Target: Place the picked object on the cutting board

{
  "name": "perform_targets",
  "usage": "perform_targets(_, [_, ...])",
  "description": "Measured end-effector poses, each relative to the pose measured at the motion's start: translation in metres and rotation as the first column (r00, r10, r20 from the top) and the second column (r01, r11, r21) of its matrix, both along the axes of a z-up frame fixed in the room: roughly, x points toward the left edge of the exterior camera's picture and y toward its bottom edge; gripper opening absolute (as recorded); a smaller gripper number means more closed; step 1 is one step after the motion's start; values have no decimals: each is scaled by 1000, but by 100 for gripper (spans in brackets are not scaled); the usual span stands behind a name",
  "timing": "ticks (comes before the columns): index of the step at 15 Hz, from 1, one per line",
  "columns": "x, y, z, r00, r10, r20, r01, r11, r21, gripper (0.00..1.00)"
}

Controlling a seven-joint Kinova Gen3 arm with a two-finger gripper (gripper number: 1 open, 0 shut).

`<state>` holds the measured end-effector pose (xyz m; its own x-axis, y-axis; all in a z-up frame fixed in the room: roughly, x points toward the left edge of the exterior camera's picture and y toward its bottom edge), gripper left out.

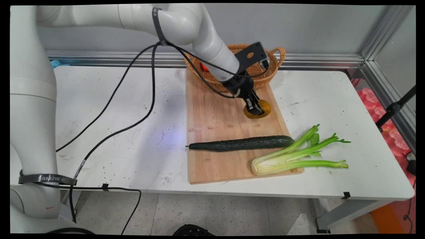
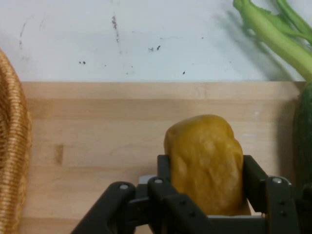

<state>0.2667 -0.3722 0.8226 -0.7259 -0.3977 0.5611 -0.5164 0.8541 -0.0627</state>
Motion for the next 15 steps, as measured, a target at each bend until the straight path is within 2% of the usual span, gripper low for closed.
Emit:
perform_targets(5, [-5,-6,-21,1000,5,-10,-5,1000,-7,0])
perform_targets(10, [-8,-9,-31,1000,13,-17,-13,1000,-13,0])
perform_targets(11, [-9,-10,-33,1000,14,-18,-14,1000,-13,100])
perform_targets(15, [-11,-10,-37,1000,17,-24,-17,1000,-14,100])
